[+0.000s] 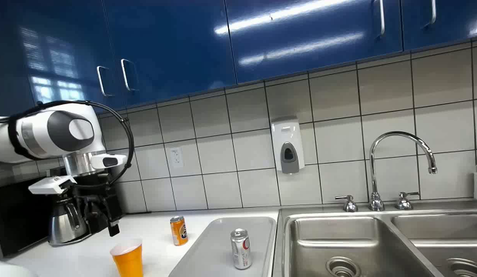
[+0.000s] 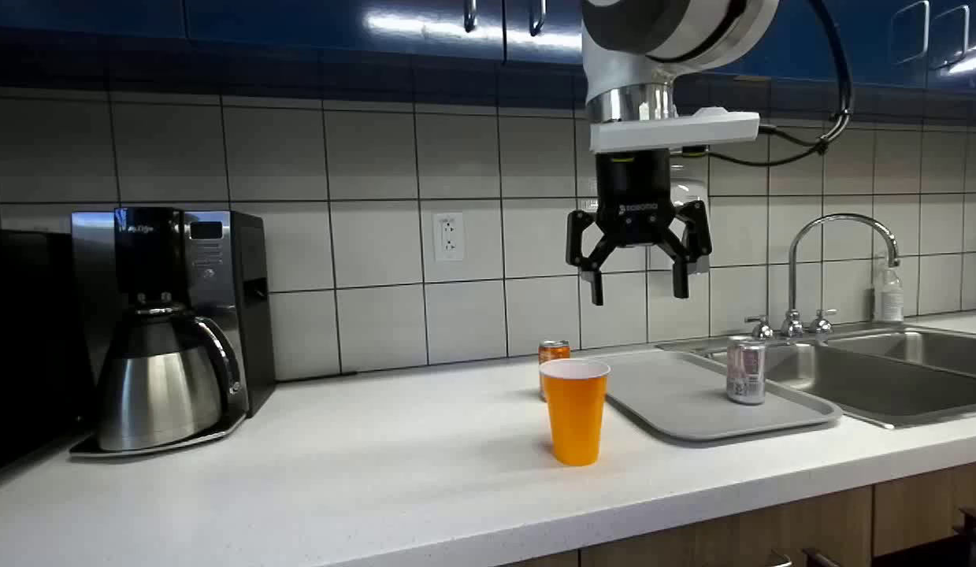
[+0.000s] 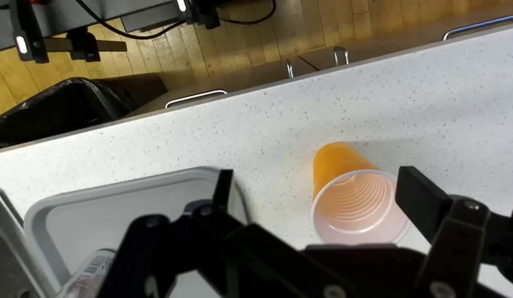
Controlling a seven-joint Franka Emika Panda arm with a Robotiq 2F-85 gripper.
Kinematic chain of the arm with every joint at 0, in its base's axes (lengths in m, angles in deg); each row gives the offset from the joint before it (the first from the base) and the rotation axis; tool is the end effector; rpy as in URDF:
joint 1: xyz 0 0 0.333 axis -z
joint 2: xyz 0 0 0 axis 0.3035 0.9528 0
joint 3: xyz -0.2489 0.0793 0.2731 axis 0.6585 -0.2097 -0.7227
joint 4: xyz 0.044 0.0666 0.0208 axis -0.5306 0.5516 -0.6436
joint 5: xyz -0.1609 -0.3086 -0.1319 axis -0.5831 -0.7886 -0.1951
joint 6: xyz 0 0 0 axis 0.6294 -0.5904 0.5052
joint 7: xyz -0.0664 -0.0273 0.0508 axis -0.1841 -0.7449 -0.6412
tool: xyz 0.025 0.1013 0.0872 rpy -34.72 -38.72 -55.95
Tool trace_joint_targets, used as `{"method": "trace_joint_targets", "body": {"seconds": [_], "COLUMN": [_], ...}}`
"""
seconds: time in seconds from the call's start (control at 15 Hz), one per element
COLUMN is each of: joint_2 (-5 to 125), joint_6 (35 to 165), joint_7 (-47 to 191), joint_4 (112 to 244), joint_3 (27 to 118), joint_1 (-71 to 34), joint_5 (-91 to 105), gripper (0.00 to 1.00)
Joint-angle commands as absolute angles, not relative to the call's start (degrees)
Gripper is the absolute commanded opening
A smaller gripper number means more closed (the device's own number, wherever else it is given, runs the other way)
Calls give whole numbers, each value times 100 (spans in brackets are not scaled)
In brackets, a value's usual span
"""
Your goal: Put the orange can on the grey tray
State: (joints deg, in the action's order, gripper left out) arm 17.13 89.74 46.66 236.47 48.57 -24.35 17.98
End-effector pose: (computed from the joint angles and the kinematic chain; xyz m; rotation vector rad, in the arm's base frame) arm 0.3011 0.1644 0.4255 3.0888 -0.2653 0.0115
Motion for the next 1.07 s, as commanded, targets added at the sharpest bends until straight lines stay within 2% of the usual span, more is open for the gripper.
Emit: {"method": "trace_joint_targets", "body": {"seconds": [0.0,0.53,1.0], "joint_2": [1728,1729,2381], "joint_6": [8970,8972,9149], "joint_7": [4629,4629,4771], "joint_4": [23643,23643,23163], "joint_3": [4946,4946,5020], "joint_1": [-2522,-2522,-2352], "joint_5": [1748,1747,1213], "gripper": [100,100,100]}}
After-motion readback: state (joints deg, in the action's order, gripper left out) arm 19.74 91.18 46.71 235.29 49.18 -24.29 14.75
